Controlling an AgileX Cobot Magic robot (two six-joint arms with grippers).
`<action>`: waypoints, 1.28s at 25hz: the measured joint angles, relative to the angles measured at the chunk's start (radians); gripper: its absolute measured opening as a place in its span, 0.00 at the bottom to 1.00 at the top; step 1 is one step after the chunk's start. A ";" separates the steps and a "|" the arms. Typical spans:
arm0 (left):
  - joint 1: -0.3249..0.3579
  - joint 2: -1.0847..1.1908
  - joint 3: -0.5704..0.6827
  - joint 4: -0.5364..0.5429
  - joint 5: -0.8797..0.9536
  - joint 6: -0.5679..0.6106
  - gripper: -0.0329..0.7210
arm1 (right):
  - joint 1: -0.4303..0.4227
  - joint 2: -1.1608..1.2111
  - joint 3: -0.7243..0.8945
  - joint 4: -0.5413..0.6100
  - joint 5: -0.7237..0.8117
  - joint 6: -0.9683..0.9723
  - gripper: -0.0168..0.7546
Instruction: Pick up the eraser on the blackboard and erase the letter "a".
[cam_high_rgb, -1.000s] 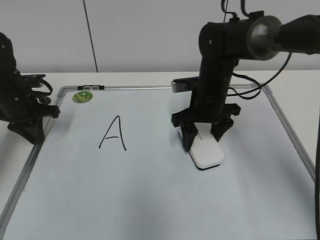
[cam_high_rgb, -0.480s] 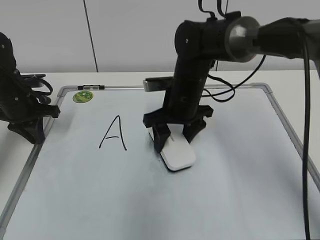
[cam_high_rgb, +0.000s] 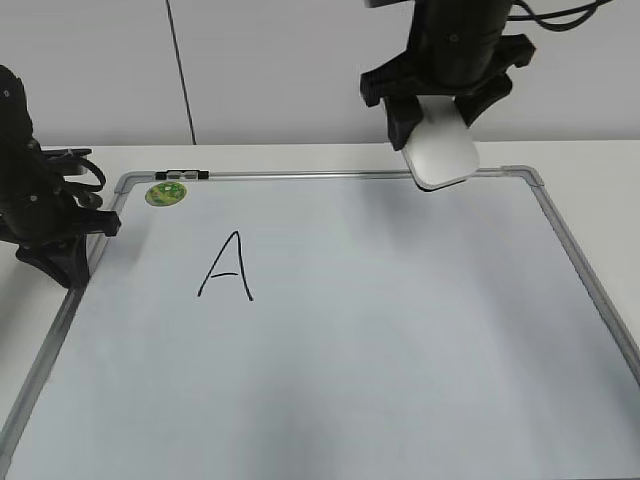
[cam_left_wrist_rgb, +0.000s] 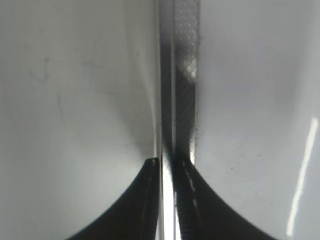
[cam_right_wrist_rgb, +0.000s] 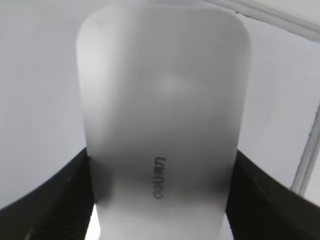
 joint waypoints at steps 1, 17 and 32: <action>0.000 0.000 0.000 0.000 0.000 0.000 0.16 | -0.013 -0.020 0.025 -0.003 0.002 0.003 0.70; 0.000 0.000 0.000 -0.001 0.000 0.000 0.17 | -0.280 -0.422 0.761 0.010 -0.127 0.024 0.70; 0.000 0.000 0.000 -0.001 0.002 0.000 0.18 | -0.374 -0.315 0.849 0.131 -0.197 -0.040 0.70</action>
